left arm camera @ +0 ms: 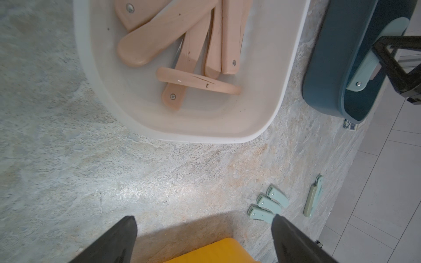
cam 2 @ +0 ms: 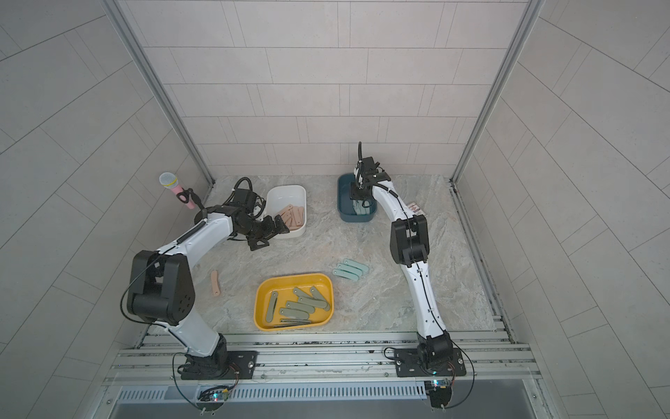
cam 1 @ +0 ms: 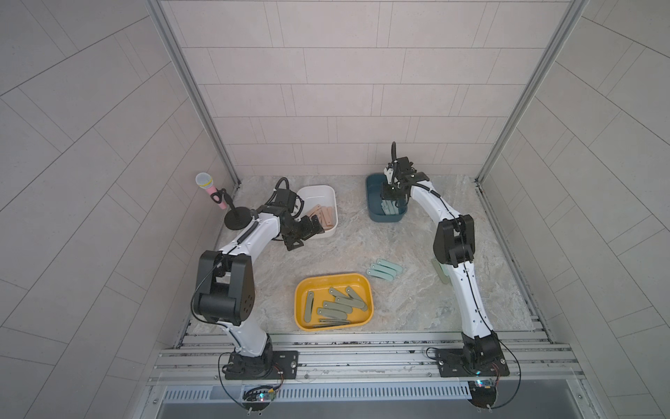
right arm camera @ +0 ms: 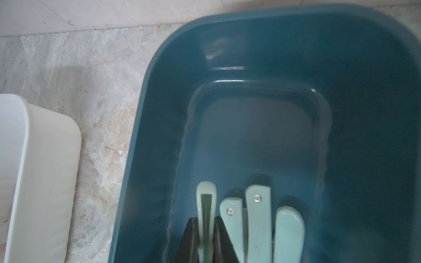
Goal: Place the fruit knives into the storage box by color
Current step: Place the fruit knife in the storage box.
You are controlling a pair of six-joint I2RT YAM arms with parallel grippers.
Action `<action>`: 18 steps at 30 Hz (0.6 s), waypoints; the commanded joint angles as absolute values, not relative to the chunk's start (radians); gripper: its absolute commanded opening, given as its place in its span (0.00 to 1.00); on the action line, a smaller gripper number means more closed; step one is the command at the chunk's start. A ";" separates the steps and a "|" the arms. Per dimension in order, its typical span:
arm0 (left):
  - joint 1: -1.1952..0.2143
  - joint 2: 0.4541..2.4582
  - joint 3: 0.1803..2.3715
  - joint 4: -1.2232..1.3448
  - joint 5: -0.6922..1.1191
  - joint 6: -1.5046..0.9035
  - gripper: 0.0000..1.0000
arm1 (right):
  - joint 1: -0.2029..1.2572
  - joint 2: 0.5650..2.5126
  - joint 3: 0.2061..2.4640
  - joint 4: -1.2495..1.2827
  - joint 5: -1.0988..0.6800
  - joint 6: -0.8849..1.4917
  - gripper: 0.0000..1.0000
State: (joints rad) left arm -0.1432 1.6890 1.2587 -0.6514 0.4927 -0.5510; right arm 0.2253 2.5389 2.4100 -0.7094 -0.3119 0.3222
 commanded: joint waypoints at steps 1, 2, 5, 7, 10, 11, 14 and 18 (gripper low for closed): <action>-0.149 1.701 1.288 -0.680 0.475 -0.516 1.00 | 0.230 2.531 2.429 -0.746 -0.305 0.337 0.19; -0.149 1.699 1.285 -0.684 0.473 -0.512 1.00 | 0.230 2.519 2.430 -0.753 -0.310 0.330 0.23; -0.153 1.686 1.289 -0.708 0.462 -0.490 1.00 | 0.237 2.456 2.423 -0.792 -0.297 0.301 0.32; -0.157 1.672 1.292 -0.731 0.444 -0.471 1.00 | 0.243 2.405 2.405 -0.838 -0.283 0.285 0.34; -0.169 1.634 1.268 -0.756 0.386 -0.435 1.00 | 0.260 2.292 2.302 -0.881 -0.258 0.271 0.35; -0.171 1.620 1.254 -0.765 0.378 -0.427 1.00 | 0.270 2.232 2.237 -0.888 -0.234 0.264 0.35; -0.172 1.571 1.205 -0.771 0.362 -0.416 1.00 | 0.287 2.010 1.944 -0.810 -0.168 0.261 0.36; -0.181 1.513 1.139 -0.769 0.361 -0.415 1.00 | 0.304 1.769 1.634 -0.793 -0.098 0.259 0.36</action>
